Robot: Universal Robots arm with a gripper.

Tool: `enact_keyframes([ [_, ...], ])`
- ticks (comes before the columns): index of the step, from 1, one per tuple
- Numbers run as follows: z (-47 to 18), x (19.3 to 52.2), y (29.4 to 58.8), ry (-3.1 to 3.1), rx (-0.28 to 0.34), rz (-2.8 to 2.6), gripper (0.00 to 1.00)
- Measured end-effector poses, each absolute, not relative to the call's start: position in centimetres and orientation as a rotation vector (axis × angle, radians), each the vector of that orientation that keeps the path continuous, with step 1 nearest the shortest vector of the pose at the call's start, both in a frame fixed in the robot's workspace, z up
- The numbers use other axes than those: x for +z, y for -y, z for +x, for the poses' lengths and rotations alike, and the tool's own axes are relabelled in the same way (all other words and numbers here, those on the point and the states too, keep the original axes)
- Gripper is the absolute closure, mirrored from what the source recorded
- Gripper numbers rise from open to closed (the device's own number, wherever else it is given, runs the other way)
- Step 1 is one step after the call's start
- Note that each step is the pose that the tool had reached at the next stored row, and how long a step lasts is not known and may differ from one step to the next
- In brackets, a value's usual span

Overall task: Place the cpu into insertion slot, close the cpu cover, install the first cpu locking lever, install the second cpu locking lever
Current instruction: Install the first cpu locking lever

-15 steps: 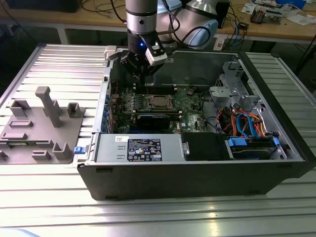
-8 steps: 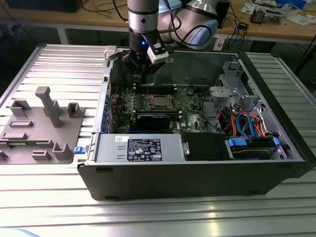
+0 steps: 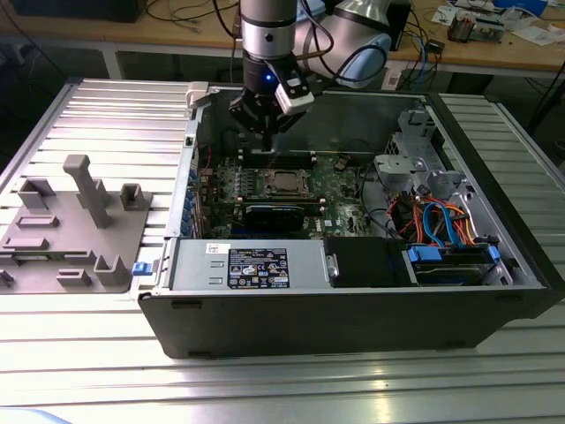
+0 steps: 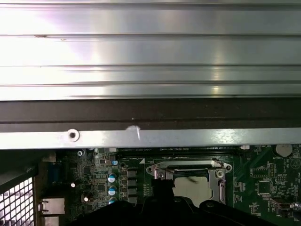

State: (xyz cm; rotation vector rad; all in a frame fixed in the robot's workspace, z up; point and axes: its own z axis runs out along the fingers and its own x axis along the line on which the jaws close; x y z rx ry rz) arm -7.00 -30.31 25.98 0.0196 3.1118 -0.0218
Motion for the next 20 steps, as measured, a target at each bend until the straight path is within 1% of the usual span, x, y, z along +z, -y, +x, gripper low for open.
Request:
enact_keyframes([
  [6, -6.9, 26.0, 30.3, -3.112, -0.019, 0.020, 0.89],
  [7, -6.9, 25.9, 30.3, -3.112, 0.005, 0.028, 0.89],
  [10, -6.9, 25.9, 30.4, -3.111, 0.046, 0.063, 0.89],
  [20, -5.9, 24.9, 30.4, -3.110, 0.057, 0.066, 0.89],
])
